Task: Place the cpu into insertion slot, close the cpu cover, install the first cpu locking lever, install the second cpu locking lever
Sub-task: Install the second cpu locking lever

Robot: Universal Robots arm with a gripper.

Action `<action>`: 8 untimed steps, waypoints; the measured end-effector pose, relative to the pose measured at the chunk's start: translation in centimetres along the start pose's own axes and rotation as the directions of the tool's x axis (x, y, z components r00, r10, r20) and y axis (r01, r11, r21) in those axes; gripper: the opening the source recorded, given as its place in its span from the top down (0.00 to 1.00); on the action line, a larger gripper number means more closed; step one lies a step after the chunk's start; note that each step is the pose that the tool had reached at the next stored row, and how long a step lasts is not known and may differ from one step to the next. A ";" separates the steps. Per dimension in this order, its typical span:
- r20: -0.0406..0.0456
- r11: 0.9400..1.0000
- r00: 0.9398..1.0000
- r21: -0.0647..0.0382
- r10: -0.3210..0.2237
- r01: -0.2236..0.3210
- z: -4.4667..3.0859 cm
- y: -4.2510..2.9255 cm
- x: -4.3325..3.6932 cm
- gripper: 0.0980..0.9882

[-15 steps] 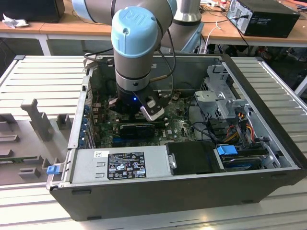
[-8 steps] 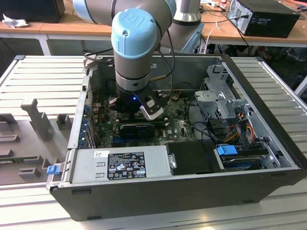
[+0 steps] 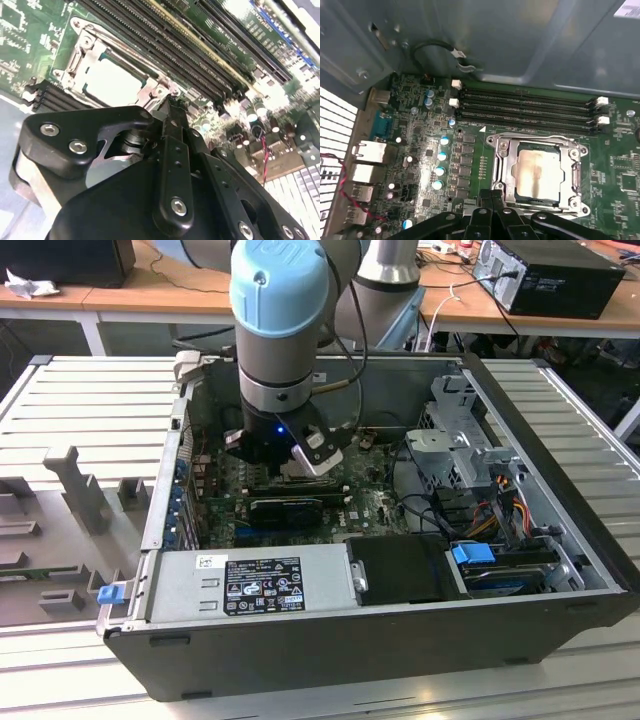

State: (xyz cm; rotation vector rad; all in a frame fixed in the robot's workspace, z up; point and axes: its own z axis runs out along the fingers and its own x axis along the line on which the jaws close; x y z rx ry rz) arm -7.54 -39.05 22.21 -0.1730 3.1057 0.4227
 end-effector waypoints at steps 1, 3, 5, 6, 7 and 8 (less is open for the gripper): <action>0.000 1.000 1.000 0.000 0.000 0.000 -0.26 0.07 -0.01 0.99; 0.000 1.000 1.000 0.000 0.000 0.000 -0.99 0.27 -0.02 0.99; 0.000 1.000 1.000 0.000 0.000 0.000 -1.61 0.44 -0.03 0.99; 0.000 1.000 1.000 0.000 0.000 0.000 -1.69 0.47 -0.03 0.99; 0.000 1.000 1.000 0.000 0.000 0.000 -1.71 0.48 -0.03 0.99; 0.000 1.000 1.000 0.000 0.000 0.000 -1.71 0.48 -0.03 0.99</action>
